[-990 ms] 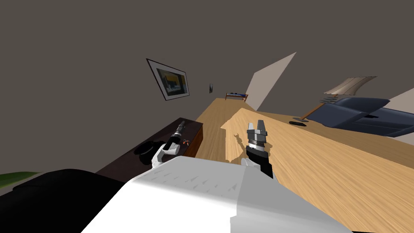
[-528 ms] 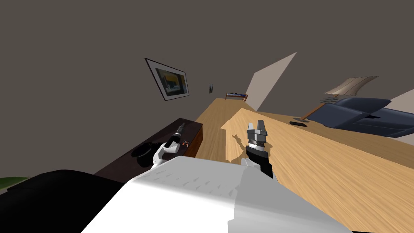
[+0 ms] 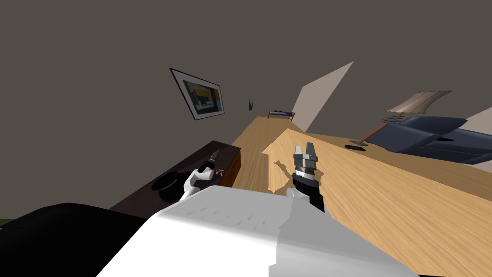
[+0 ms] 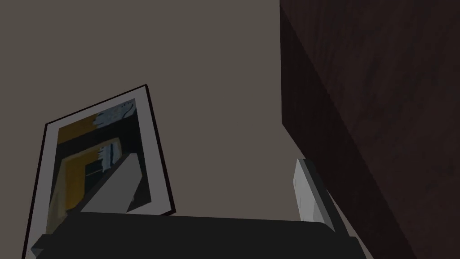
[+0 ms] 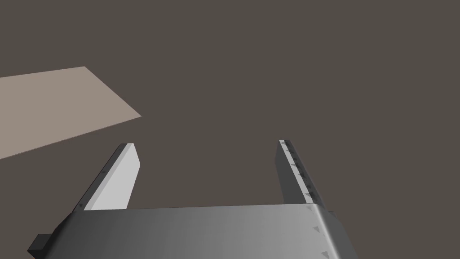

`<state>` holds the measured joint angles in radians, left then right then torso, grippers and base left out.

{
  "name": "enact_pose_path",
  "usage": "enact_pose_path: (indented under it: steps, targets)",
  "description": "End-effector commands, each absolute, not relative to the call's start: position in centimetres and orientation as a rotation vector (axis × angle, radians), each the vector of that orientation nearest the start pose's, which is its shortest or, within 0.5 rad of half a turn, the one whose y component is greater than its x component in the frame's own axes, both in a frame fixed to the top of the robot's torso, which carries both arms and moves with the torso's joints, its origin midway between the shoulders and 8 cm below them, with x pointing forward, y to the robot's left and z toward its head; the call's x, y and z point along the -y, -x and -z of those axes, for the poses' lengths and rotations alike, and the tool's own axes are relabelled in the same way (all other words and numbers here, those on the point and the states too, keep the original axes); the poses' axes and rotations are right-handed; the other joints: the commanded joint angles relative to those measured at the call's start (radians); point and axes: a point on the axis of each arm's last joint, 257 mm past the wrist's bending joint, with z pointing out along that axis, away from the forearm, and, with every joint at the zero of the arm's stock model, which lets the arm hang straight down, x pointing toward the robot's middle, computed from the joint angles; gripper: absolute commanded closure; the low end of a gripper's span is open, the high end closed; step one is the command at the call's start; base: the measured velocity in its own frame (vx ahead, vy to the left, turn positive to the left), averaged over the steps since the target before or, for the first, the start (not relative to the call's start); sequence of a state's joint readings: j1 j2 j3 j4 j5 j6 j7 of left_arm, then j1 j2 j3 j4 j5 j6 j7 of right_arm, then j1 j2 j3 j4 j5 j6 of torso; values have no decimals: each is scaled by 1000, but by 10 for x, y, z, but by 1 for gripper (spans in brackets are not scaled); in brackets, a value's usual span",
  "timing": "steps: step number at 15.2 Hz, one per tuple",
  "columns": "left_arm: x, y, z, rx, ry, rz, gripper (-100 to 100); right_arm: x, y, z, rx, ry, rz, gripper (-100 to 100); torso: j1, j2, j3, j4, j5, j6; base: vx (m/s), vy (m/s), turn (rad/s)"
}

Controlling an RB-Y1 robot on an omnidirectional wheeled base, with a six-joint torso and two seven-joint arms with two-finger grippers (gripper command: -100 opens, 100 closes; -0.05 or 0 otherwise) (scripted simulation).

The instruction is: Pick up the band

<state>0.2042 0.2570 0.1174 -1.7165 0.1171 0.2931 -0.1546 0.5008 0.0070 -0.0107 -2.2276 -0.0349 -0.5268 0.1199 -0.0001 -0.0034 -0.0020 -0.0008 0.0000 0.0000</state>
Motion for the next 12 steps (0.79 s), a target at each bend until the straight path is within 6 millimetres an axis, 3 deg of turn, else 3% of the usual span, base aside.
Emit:
enact_pose_path:
  steps: [1,3,7,12]
  targets:
    - [-396,-465,319,-1498,1333,670,-100,290,-348,-6,-632,-659,-1195,0,0,0,0,0,0,0,46,-6,-2]
    - [-397,-462,325,-1514,1352,656,-100,290,-348,-6,-632,-659,-1195,0,0,0,0,0,0,0,43,-3,1]
    - [-411,-456,359,-1575,1447,581,-100,290,-348,-6,-632,-659,-1195,0,0,0,0,0,0,0,39,-1,-1]
    - [-417,-446,385,-1630,1526,518,-100,290,-348,-6,-632,-659,-1195,0,0,0,0,0,0,0,41,0,1]
